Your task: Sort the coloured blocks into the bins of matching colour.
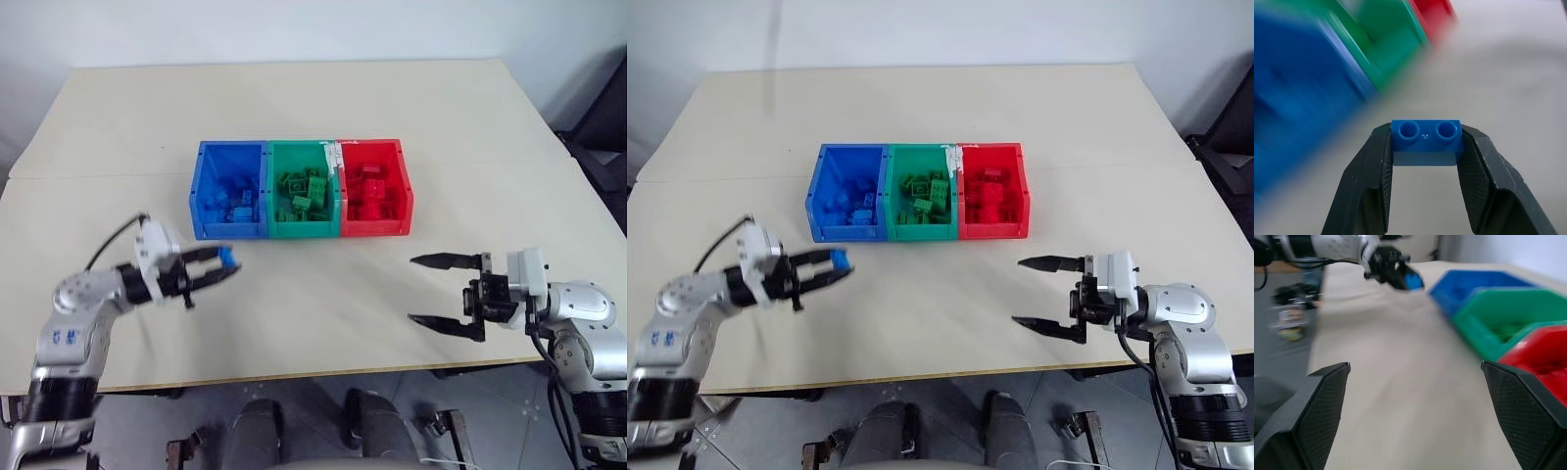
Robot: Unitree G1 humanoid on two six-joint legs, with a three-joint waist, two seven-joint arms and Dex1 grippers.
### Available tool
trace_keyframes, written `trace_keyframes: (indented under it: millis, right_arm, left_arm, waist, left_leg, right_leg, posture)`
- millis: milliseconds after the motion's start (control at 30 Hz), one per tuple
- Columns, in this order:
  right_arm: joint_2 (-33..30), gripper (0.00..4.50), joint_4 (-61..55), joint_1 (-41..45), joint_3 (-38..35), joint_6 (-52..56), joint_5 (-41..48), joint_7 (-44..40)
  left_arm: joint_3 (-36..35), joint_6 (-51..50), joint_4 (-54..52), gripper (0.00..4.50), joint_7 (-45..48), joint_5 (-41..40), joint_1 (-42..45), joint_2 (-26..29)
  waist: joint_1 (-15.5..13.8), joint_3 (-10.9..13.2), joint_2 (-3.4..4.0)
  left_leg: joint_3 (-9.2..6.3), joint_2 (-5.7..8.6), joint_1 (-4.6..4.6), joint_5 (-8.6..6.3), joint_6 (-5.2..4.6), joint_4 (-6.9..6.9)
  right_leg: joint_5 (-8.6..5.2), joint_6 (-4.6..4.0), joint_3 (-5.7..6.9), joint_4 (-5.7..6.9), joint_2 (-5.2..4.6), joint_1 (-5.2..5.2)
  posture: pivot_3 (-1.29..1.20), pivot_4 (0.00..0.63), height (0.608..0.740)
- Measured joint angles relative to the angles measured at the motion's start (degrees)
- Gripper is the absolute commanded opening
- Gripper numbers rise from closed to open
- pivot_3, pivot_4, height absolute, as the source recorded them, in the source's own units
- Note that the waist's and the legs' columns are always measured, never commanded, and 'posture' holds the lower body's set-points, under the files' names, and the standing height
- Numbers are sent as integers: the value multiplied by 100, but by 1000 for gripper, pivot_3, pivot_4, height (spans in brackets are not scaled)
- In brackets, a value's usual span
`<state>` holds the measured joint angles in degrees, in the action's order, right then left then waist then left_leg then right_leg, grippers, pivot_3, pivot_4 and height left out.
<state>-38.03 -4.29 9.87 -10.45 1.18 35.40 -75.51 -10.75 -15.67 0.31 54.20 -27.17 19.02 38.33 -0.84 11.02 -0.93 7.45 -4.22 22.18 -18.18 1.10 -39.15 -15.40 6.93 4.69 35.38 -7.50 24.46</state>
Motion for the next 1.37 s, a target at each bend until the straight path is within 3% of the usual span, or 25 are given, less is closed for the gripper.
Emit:
trace_keyframes:
  millis: [133,267,600,767,967,1167,1367]
  right_arm:
    - [342,4500,-22,-32,-354,-41,34,670]
    - [496,4500,-129,-247,-577,-134,29,1063]
    - [521,4500,-369,-333,-600,-244,25,1327]
    - [516,4500,-341,-223,-521,-241,-2,1165]
    - [413,4500,143,67,-171,-249,-120,539]
    - [405,4500,754,359,52,-424,-310,102]
    - [424,4500,1206,551,113,-614,-458,43]
  left_arm:
    - [103,-453,362,1475,-881,142,1008,-503]
    - [391,-402,1215,1475,-1837,939,1882,-712]
    - [515,-342,1561,4449,-1517,1127,1957,-680]
    - [91,3,1163,4449,-973,885,1356,-238]
    - [-760,406,346,4449,92,254,-331,340]
    - [-1316,560,-91,4449,-179,333,-1719,438]
    - [-1576,623,-687,4449,-755,380,-2404,102]
  waist:
    - [-27,0,-1]
    - [-44,0,-1]
    - [-15,0,-1]
    - [60,0,-1]
    - [152,0,0]
    - [93,-1,-2]
    - [105,-1,-1]
  left_leg:
    - [0,2,5,2,2,-1]
    - [5,5,4,3,2,-1]
    - [8,4,8,3,1,2]
    - [9,1,8,3,1,3]
    - [20,-3,0,-1,-4,8]
    - [17,-5,1,-3,-6,6]
    - [21,-6,-2,-7,-5,7]
  right_leg:
    - [1,2,-3,10,4,1]
    - [2,4,-8,6,6,1]
    - [2,4,-9,-2,8,4]
    - [2,4,-9,-2,8,5]
    - [-1,0,-16,0,7,8]
    - [0,0,-14,-27,3,7]
    - [0,0,-10,-24,1,9]
  posture:
    - [0,150,740]
    - [0,150,740]
    - [0,150,740]
    - [0,150,740]
    - [0,150,740]
    - [0,150,740]
    - [0,150,740]
